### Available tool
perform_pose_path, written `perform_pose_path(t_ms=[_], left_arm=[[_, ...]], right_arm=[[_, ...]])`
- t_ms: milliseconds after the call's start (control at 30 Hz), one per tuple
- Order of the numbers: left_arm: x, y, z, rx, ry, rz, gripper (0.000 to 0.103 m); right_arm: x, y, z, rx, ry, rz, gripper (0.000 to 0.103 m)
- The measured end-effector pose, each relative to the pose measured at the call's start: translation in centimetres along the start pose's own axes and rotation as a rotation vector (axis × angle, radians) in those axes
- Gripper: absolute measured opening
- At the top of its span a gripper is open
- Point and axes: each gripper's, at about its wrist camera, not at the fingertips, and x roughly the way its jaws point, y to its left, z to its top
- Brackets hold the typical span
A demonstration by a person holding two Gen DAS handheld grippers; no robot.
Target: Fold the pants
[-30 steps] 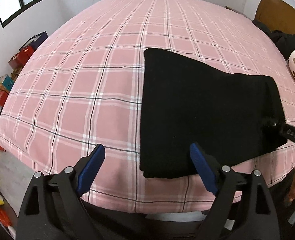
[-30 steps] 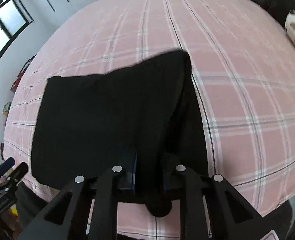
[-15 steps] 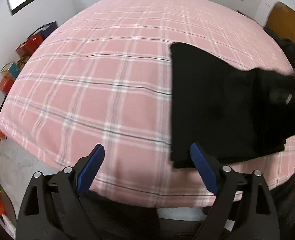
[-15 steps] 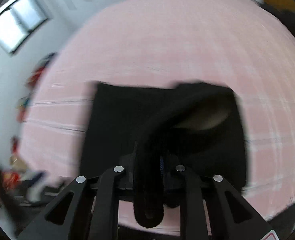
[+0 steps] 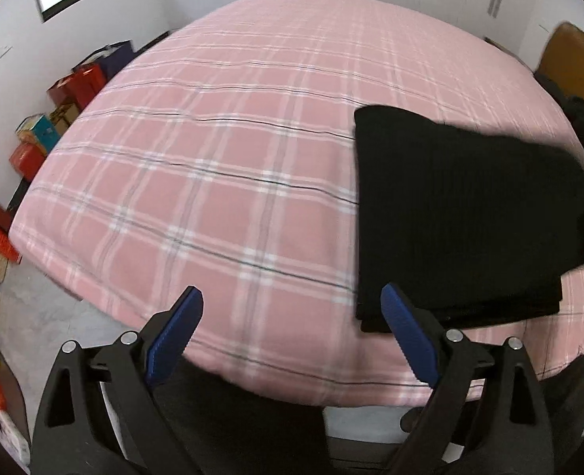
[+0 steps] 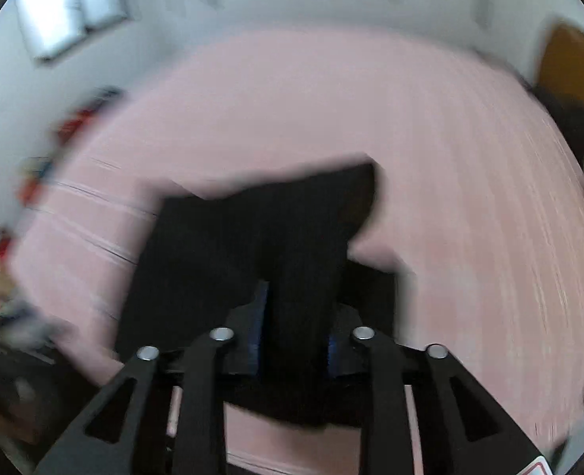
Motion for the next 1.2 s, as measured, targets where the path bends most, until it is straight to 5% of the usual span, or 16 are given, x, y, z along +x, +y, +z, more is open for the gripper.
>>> perform_pose_path(t_ms=[33,133,233,400,500,567,767,933,1033,1100,1200], left_arm=[[0.4,-0.8,0.0,0.011,0.006,-0.005,0.089],[1.1,-2.7,0.0,0.026,0.041,-0.05,0.089],[1.4,-4.2,0.0,0.045,0.054,-0.051,0.089],[1.3,-6.2,0.6,0.085,0.046,-0.035,0.089],[1.1,-7.1,0.9,0.102,0.045,-0.028,0.09],[1.2,-7.5,1.1,0.115,0.046,-0.019,0.09],[1.6,-8.6,1.5,0.154,0.043,-0.002,0.09],[1.7,-9.2,1.7,0.163,0.05,0.008,0.09],[1.8,-9.4,1.8,0.172,0.053,0.022,0.09],[2.0,-9.3,1.8,0.169,0.059,0.025,0.09],[2.3,-9.1,1.9,0.174,0.066,0.029,0.09]], right_arm=[[2.1,-2.7,-1.6,0.073,0.078,-0.014,0.031],[-0.9,-6.8,-3.1,0.322,-0.068,0.184,0.032],[-2.9,-6.5,-1.6,0.294,-0.148,0.237,0.031],[-1.3,-3.3,0.5,0.179,-0.136,0.274,0.031],[3.2,-2.1,-0.8,0.126,-0.037,0.188,0.029],[2.8,-2.3,-1.4,0.102,-0.074,0.151,0.034],[-1.9,-1.9,1.1,0.12,-0.131,0.272,0.034],[0.0,0.3,5.9,0.079,-0.105,0.328,0.034],[5.0,0.4,7.1,0.031,-0.008,0.162,0.029],[6.7,-1.2,6.5,0.074,-0.008,0.185,0.029],[3.3,-2.5,5.6,0.175,-0.053,0.184,0.03]])
